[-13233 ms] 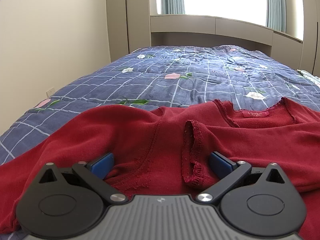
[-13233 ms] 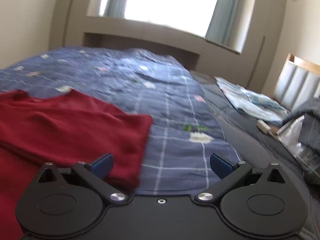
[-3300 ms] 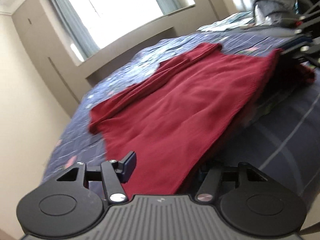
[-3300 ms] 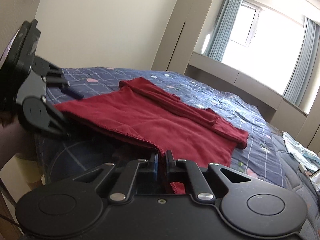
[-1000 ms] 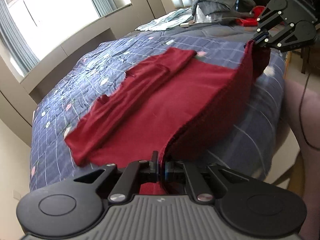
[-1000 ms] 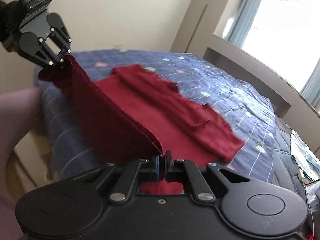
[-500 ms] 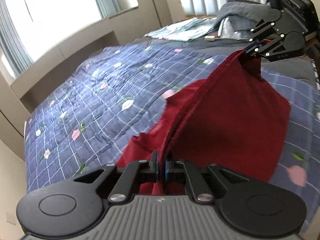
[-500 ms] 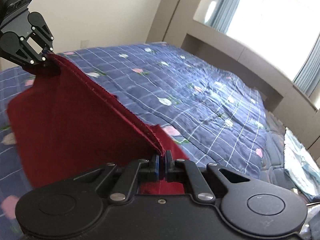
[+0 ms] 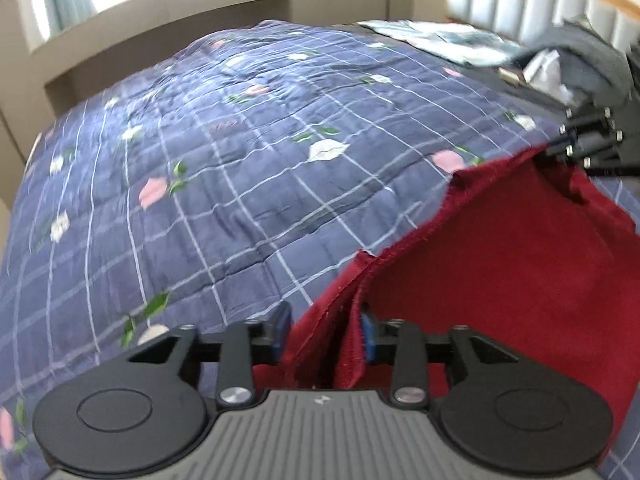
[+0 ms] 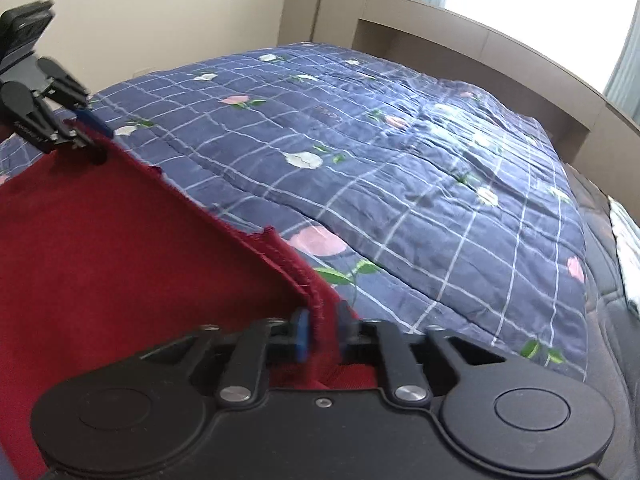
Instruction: Fold small clothes
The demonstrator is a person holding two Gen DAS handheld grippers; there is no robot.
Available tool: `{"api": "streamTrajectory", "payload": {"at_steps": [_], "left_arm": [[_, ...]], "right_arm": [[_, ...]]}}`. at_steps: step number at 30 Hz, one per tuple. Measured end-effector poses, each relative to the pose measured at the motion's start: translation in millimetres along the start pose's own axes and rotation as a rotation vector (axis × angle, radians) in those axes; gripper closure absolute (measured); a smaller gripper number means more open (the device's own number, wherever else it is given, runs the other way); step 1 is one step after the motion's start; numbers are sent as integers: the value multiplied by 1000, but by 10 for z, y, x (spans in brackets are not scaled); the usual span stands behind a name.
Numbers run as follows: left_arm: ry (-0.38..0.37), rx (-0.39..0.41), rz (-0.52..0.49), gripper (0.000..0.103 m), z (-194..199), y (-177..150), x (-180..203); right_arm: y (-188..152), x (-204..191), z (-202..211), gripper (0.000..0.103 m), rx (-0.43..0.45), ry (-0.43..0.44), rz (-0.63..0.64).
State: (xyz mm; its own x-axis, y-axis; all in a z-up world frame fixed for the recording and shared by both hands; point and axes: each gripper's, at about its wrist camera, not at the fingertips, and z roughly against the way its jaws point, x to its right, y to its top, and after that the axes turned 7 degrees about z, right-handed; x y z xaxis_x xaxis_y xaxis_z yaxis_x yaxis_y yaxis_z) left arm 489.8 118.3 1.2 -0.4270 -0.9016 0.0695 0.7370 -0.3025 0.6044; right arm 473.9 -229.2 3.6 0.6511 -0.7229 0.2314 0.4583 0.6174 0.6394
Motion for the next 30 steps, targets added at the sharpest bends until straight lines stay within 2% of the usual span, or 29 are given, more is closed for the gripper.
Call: {"api": "streamTrajectory", "payload": {"at_steps": [1, 2, 3, 4, 5, 7, 9, 14, 17, 20, 23, 26, 28, 30], "left_arm": [[-2, 11, 24, 47, -13, -26, -47], [5, 20, 44, 34, -10, -44, -72], [23, 33, 63, 27, -12, -64, -111], [42, 49, 85, 15, 6, -84, -143], [53, 63, 104, 8, 34, -102, -170], [82, 93, 141, 0, 84, -120, -215], [104, 124, 186, 0, 145, -135, -255], [96, 150, 334, 0, 255, -68, -392], [99, 189, 414, 0, 324, -36, -440], [100, 215, 437, 0, 357, -41, -381], [131, 228, 413, 0, 357, -86, -228], [141, 224, 355, 0, 326, -191, -44], [143, 204, 293, 1, 256, -263, 57], [164, 191, 245, 7, 181, -320, 126]], "right_arm": [[-17, 17, -27, 69, 2, -5, -11], [-38, 39, -52, 59, 5, -13, -26], [-60, 63, -70, 43, 8, -25, -39], [-82, 89, -82, 36, 12, -45, -59], [-104, 129, -96, 22, 14, -62, -79], [-146, 219, -103, 10, 25, -75, -131], [-188, 334, -92, 2, 45, -54, -224], [-217, 460, -110, 1, 22, 0, -368], [-193, 518, -150, 1, 10, 124, -455], [-146, 566, -114, 1, 34, 120, -541], [-79, 474, -8, 1, 76, 70, -477], [-102, 280, 36, 3, 56, 27, -350], [-155, 150, 56, 13, 55, 16, -272], [-210, 67, 46, 27, 60, 5, -231]]}}
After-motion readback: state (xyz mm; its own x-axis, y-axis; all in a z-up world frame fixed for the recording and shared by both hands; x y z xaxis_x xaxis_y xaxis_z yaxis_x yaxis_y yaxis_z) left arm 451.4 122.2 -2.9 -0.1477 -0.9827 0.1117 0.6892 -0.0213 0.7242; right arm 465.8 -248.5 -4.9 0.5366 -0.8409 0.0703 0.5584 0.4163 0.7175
